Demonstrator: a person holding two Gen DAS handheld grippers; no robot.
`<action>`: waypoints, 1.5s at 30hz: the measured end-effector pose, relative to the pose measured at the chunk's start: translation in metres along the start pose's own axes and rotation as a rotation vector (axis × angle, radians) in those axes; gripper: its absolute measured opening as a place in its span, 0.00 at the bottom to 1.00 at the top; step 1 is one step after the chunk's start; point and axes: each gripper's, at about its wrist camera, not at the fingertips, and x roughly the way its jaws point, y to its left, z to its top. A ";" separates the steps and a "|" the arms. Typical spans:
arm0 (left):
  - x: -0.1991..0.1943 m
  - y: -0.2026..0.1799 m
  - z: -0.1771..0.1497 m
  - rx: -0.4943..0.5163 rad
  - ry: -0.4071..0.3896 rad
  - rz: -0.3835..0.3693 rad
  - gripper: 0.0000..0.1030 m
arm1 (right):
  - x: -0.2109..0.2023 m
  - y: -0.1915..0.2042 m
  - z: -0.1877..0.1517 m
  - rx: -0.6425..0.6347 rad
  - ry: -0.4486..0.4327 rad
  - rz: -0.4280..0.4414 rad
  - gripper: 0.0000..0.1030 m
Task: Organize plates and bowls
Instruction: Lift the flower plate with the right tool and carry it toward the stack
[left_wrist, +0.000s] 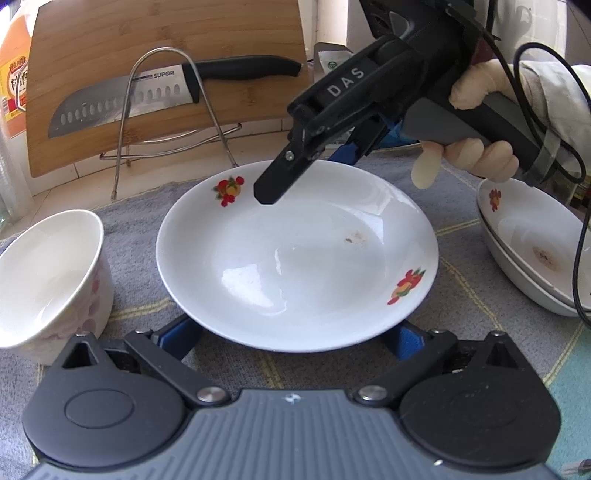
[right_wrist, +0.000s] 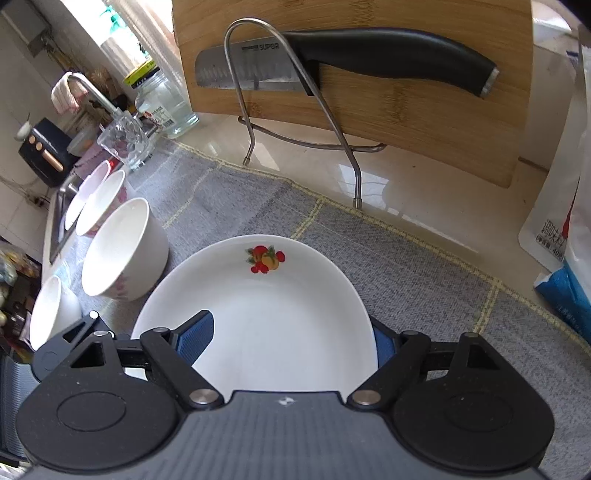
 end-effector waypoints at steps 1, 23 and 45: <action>-0.001 -0.001 0.000 0.007 -0.004 -0.009 0.97 | -0.001 -0.001 0.000 0.009 0.000 0.009 0.87; -0.018 -0.001 0.005 0.049 0.023 -0.022 0.96 | -0.017 0.019 -0.013 0.013 -0.020 0.004 0.87; -0.067 -0.038 0.009 0.165 0.026 -0.106 0.96 | -0.074 0.044 -0.069 0.082 -0.114 -0.052 0.87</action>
